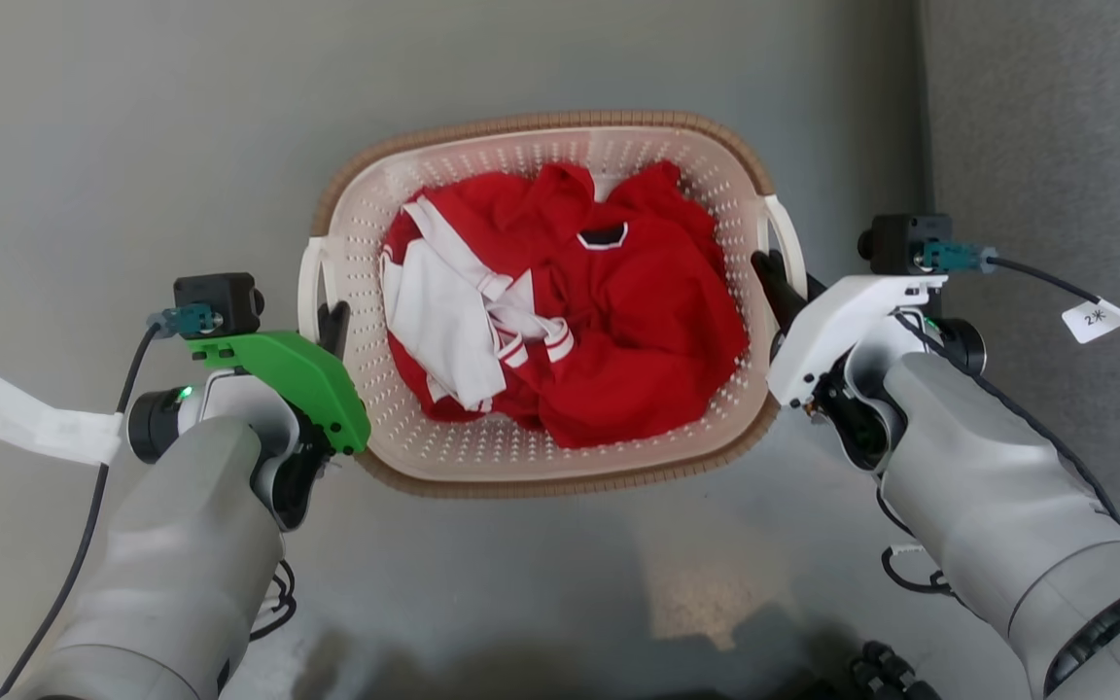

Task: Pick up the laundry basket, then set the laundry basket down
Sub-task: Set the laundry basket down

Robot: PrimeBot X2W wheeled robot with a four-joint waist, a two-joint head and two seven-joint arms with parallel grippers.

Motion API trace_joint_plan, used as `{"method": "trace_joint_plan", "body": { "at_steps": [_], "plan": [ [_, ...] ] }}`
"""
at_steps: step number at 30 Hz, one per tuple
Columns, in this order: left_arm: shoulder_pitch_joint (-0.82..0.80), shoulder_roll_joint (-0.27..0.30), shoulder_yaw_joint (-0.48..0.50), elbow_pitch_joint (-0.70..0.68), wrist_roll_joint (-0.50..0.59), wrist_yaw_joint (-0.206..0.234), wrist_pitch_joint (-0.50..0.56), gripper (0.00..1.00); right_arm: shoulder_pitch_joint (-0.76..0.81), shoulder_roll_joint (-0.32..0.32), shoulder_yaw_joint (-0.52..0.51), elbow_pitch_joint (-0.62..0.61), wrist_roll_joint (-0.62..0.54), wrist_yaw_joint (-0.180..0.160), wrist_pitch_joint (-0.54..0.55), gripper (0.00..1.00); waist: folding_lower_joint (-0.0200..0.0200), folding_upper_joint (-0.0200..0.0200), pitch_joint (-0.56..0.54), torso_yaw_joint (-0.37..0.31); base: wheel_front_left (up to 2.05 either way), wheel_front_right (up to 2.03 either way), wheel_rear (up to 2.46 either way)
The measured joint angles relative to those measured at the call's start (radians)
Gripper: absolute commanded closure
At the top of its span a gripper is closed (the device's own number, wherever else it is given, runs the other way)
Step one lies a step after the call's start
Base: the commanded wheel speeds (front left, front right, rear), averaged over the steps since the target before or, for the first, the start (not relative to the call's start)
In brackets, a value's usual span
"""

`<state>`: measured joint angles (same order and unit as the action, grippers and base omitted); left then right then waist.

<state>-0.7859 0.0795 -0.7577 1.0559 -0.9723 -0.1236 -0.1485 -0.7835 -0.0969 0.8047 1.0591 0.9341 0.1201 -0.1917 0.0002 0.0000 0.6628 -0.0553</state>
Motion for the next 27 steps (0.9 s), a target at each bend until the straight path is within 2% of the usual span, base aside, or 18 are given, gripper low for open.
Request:
{"method": "trace_joint_plan", "body": {
  "at_steps": [6,27],
  "plan": [
    [-0.020,0.002,-0.002,0.007,0.003,-0.001,-0.039,1.00,-0.015,0.000,0.009,-0.012,-0.001,0.000,-0.025,1.00,0.0000,0.0000,0.059,0.001,0.00,0.00,0.00],
    [-0.096,0.000,-0.020,0.037,0.017,-0.001,-0.073,1.00,-0.063,-0.001,0.013,-0.001,-0.001,0.000,-0.052,1.00,-0.0001,0.0000,0.225,-0.006,0.00,0.00,0.00]
  ]
}}
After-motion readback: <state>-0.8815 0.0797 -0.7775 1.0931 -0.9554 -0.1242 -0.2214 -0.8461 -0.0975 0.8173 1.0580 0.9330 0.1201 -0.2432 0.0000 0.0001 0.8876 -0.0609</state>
